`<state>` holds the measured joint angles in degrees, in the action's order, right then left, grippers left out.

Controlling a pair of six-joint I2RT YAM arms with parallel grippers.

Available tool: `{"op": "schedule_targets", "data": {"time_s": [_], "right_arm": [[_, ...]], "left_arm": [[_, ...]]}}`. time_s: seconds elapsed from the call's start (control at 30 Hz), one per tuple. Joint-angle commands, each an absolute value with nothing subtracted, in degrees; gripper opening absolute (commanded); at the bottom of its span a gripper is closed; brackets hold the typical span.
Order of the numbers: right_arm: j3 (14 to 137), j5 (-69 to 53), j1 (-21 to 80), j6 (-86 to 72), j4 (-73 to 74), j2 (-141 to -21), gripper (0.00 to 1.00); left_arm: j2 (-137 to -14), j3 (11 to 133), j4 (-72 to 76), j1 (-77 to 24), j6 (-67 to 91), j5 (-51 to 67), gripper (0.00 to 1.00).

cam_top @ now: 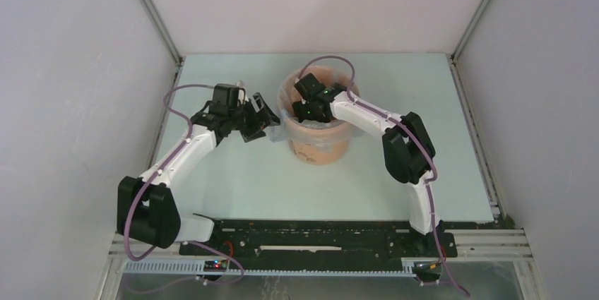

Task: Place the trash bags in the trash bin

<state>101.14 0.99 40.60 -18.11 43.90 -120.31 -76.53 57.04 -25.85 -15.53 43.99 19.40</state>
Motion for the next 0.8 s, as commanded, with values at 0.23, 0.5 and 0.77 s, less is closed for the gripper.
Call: {"op": "schedule_targets", "data": {"time_s": [0.23,0.5,0.77], "right_arm": [[104.57,1.18,39.55,-19.54,48.80,-107.07,0.69],[104.20,2.90,39.31,-18.77,48.62,-102.79,0.62],[98.42,4.69,38.51,-17.41,41.96,-103.53,0.47]], "left_arm": [[-73.13,56.67,-26.37,-15.91,40.69,18.82,0.82],[-70.90,54.27,-26.13,-15.91,41.94,18.81,0.84],[-68.35,53.21,-26.31,-15.91,42.92,18.81,0.85]]}}
